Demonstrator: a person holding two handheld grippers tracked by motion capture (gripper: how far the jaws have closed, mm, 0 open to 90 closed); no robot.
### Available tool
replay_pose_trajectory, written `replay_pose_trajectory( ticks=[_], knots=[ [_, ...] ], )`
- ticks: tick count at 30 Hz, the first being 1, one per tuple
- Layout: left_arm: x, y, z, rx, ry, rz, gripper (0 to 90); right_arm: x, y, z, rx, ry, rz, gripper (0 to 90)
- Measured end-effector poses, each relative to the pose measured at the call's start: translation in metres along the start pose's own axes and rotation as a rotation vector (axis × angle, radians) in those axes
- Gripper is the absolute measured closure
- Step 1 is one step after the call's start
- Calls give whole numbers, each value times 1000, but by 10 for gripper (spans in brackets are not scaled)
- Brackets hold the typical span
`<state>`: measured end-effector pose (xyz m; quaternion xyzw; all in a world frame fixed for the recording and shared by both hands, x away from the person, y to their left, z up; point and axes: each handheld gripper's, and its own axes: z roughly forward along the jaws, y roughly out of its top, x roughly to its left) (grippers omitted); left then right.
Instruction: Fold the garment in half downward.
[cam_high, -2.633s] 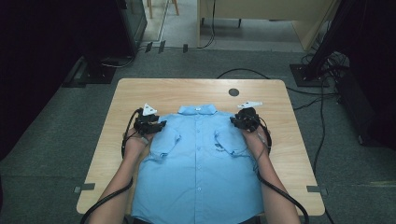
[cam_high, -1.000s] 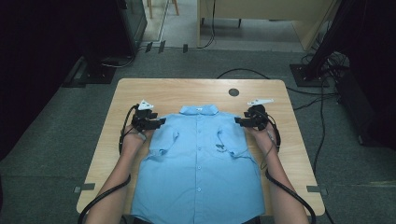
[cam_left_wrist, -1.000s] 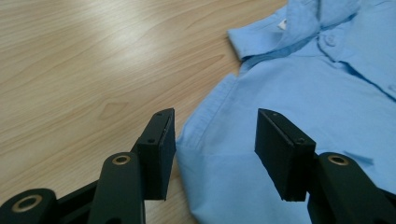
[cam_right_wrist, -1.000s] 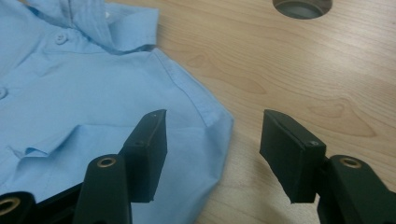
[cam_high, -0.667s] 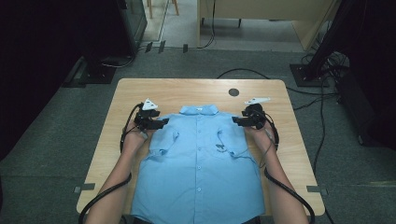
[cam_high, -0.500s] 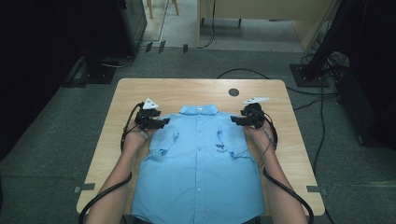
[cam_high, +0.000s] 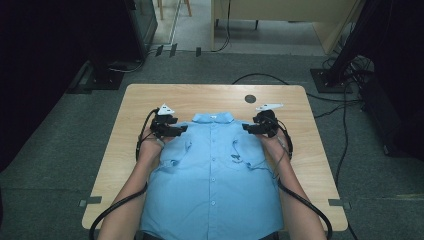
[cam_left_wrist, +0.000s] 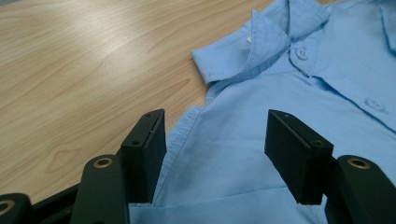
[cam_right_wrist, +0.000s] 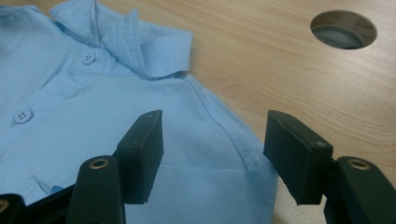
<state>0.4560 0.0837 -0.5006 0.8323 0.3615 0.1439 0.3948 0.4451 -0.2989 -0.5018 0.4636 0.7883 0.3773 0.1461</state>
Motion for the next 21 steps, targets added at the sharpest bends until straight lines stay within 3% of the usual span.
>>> replay_pose_trajectory(
  ticks=[6,12,21],
  knots=[
    [1,-2,4,18,-9,12,385,2,2,4,1,-31,0,355],
    [1,-3,8,18,-23,14,375,4,2,9,12,-36,-32,388],
    [1,-1,15,34,-30,52,376,6,0,16,14,-48,-95,393]
  ],
)
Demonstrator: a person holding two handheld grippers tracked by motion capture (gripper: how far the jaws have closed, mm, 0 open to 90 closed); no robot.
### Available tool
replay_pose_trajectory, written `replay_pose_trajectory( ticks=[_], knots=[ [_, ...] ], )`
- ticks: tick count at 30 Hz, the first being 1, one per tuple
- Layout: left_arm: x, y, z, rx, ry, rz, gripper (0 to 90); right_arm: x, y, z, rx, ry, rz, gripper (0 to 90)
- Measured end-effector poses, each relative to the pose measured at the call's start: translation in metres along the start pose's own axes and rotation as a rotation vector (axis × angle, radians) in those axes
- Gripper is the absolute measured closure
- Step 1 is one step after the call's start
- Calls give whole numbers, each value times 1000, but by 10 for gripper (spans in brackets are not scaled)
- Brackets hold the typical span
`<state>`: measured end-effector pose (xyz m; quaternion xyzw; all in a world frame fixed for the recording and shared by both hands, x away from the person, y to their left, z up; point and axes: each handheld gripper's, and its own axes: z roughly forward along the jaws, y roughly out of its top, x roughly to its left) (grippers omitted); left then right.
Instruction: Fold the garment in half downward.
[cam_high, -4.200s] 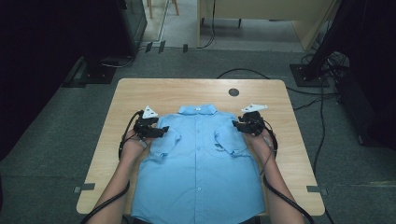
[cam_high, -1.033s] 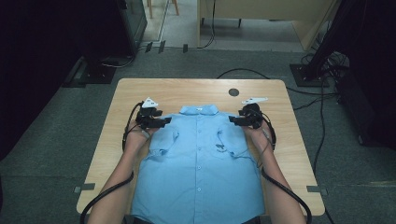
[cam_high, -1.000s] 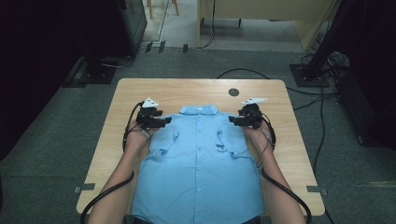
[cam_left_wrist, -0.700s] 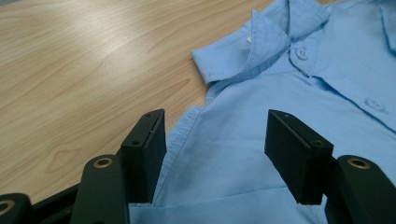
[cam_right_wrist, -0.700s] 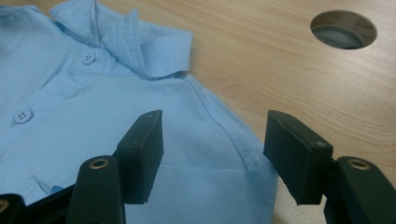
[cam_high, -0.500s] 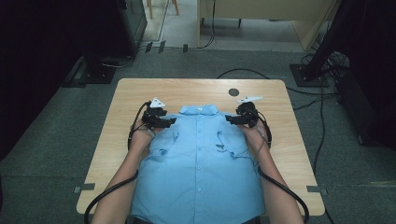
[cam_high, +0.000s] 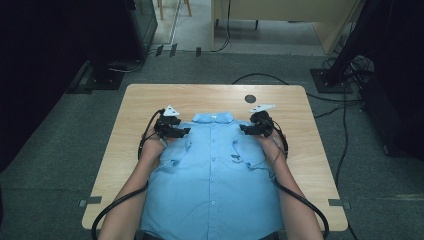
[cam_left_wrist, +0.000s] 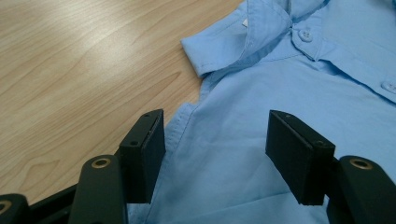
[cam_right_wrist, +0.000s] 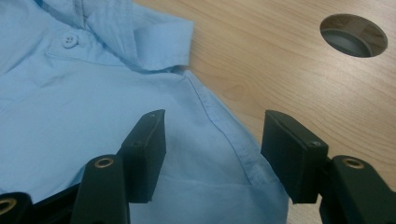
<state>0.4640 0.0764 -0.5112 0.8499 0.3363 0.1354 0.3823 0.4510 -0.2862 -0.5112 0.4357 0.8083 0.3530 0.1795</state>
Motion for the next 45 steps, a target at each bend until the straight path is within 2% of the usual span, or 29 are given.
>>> replay_pose_trajectory(
  ticks=[3,5,7,16,23,26,30,33,35,40,42,45],
  knots=[
    [0,2,2,-6,-10,4,376,0,2,1,-2,2,-4,392],
    [0,3,3,-4,-12,11,377,0,5,2,0,18,-2,386],
    [0,4,4,-5,-26,1,405,1,6,4,-4,48,9,385],
    [-1,10,13,20,-21,35,406,3,11,11,10,25,-25,385],
    [-3,12,21,31,-28,37,407,8,13,20,48,31,-61,385],
    [-2,11,21,28,-32,36,408,8,16,22,54,42,-49,385],
    [-3,10,19,26,-40,46,445,8,19,25,61,57,-55,385],
    [-4,9,17,21,-61,40,541,10,20,25,66,65,-66,430],
    [-4,8,17,16,-96,4,630,10,19,24,63,66,-65,507],
    [-5,8,16,30,-79,9,832,16,20,21,74,59,-51,764],
    [-7,9,16,34,-81,6,868,18,21,21,86,62,-39,854],
    [-7,9,16,39,-82,11,879,18,21,22,82,67,-17,886]
  ],
)
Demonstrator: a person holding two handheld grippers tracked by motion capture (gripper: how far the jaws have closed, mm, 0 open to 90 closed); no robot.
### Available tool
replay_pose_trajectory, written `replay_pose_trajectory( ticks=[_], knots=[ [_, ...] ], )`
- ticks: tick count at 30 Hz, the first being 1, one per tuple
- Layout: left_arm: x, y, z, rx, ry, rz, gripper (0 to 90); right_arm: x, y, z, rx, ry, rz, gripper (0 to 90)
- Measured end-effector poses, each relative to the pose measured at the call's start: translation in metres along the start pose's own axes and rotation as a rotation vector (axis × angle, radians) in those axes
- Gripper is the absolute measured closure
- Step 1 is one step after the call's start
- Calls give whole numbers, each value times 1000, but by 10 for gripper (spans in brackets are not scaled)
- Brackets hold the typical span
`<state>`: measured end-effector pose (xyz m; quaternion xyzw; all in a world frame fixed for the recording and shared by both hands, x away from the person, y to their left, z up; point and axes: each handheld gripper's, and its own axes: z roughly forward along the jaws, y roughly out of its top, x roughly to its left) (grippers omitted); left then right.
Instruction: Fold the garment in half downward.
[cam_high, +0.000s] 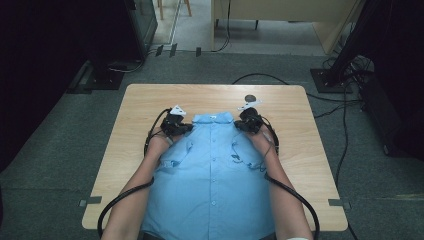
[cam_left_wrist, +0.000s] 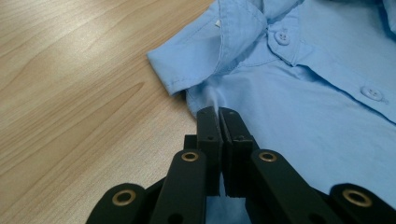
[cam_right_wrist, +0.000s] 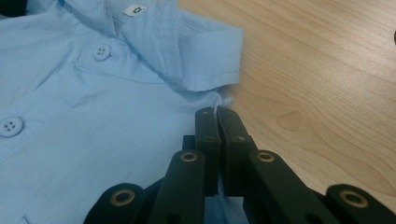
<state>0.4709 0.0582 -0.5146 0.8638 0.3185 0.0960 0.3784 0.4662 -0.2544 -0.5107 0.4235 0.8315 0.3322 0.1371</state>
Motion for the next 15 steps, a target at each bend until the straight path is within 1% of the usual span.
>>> replay_pose_trajectory(
  ticks=[2,3,6,9,10,11,15],
  knots=[
    [0,0,0,3,3,10,880,0,-1,0,-5,3,16,890],
    [-1,0,0,1,5,6,881,0,0,0,-3,1,26,891],
    [-1,-1,0,-6,8,-7,882,2,0,0,0,-14,18,894],
    [0,-2,0,-10,-6,-23,882,4,1,-1,13,-22,0,894],
    [0,-2,-1,-9,-8,-34,883,4,1,-1,12,-21,-3,894],
    [1,-2,-1,-10,-12,-37,884,5,1,-2,7,-23,-8,895],
    [1,-2,-5,-8,4,-26,886,6,2,-6,-16,-22,-7,894]
  ],
)
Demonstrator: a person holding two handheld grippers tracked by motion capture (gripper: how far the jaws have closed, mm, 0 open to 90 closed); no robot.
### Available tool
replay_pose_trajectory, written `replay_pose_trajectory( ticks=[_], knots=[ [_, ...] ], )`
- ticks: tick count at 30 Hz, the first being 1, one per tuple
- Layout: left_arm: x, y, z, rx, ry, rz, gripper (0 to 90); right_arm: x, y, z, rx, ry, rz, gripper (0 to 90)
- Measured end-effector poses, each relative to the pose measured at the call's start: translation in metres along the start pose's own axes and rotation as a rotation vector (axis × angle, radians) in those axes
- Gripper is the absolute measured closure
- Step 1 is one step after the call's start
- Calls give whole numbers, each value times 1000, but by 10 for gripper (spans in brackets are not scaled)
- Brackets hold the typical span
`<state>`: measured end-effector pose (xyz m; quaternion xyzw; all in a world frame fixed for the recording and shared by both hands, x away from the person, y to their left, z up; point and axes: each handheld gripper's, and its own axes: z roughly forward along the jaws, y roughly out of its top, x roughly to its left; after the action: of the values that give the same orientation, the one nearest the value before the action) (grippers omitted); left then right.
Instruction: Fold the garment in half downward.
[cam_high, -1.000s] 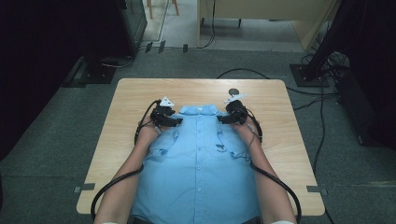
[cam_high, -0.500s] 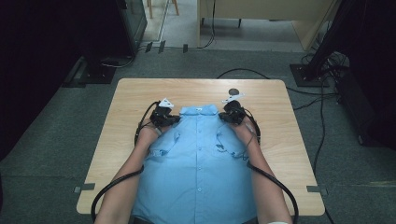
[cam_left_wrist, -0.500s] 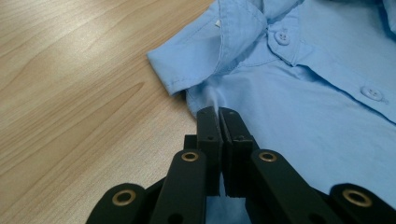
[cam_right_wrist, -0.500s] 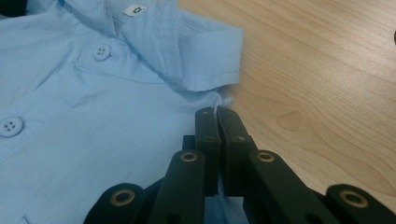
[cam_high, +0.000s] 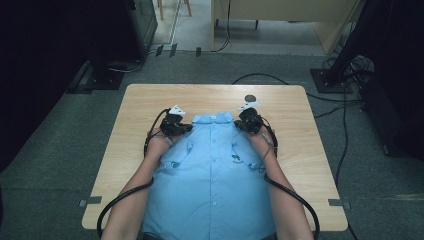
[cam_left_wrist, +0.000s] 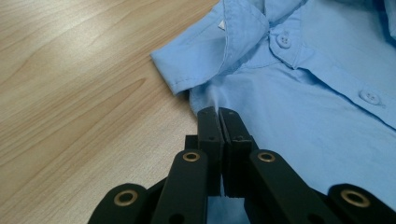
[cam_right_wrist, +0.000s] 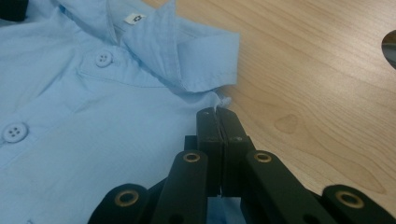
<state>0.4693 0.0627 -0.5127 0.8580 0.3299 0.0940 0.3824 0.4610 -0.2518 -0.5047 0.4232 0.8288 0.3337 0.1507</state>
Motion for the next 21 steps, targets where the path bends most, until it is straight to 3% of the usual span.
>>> replay_pose_trajectory(
  ticks=[12,21],
  knots=[
    [0,4,-10,-29,27,17,887,4,6,-11,-51,-30,-28,894],
    [-1,11,-19,-62,40,27,888,4,9,-18,-73,-30,-23,894]
  ],
)
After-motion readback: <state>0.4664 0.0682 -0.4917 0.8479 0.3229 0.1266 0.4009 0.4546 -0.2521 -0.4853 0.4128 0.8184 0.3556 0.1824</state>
